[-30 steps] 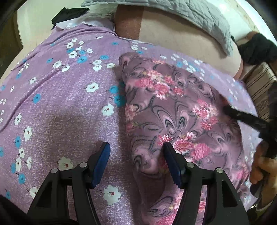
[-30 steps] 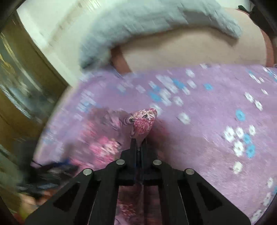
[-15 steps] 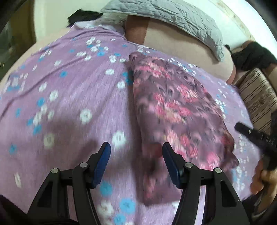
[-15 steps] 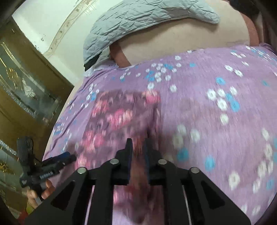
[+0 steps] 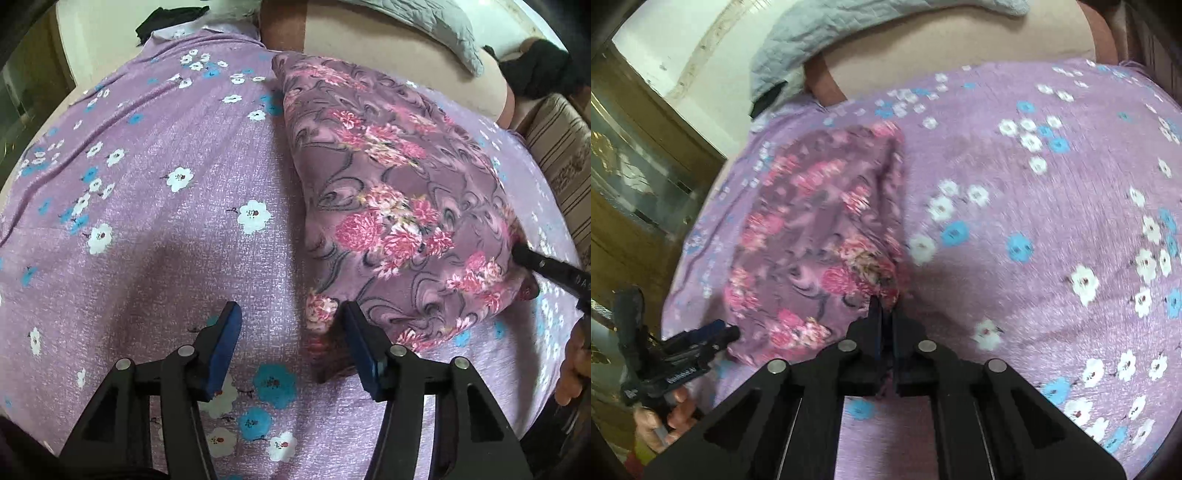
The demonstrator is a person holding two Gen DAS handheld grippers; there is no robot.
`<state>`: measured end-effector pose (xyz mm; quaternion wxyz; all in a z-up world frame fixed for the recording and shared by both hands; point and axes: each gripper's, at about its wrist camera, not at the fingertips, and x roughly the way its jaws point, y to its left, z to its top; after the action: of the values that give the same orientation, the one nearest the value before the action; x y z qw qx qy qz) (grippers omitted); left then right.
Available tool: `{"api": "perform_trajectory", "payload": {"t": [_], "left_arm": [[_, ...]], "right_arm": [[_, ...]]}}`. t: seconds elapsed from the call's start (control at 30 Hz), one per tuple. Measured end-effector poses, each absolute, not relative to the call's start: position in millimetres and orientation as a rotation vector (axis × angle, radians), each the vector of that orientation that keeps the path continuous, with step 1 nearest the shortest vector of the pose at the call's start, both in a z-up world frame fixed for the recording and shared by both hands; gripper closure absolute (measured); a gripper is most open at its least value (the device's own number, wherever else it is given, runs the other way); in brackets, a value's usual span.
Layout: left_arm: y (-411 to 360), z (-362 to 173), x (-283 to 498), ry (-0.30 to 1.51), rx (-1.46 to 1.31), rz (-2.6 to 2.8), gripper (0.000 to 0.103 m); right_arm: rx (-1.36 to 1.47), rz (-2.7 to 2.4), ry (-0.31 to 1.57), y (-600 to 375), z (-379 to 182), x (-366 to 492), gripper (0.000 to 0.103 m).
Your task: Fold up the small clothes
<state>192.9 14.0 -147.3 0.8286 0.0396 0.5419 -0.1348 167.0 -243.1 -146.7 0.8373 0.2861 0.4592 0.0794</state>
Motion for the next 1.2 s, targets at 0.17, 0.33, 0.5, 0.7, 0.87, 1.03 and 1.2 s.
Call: {"api": "perform_trajectory", "payload": {"t": [0.17,0.33,0.5,0.7,0.87,1.03,1.2], "left_arm": [[26,-125,181,1.099,0.004,-0.335,0.053],[21,-95,173,0.99,-0.125,-0.543,0.055],[-1,-125,180,1.104,-0.059,-0.565,0.055],[-8,-135,169,1.139,0.003,-0.571,0.057],[-8,-138,168,1.149,0.005,-0.558,0.056],[-6,-138,160,1.147,0.014,-0.535,0.056],[11,-130,139,1.121,-0.023,-0.498,0.056]], "right_arm": [[0.628,0.146,0.95,-245,-137,161,0.089],[0.648,0.199,0.82,-248,-99,177,0.088],[0.607,0.273,0.905,-217,-111,222,0.088],[0.62,0.193,0.923,-224,-124,210,0.089],[0.597,0.264,0.917,-214,-118,154,0.089],[0.573,0.211,1.003,-219,-154,136,0.094],[0.537,0.183,0.947,-222,-126,123,0.09]]}}
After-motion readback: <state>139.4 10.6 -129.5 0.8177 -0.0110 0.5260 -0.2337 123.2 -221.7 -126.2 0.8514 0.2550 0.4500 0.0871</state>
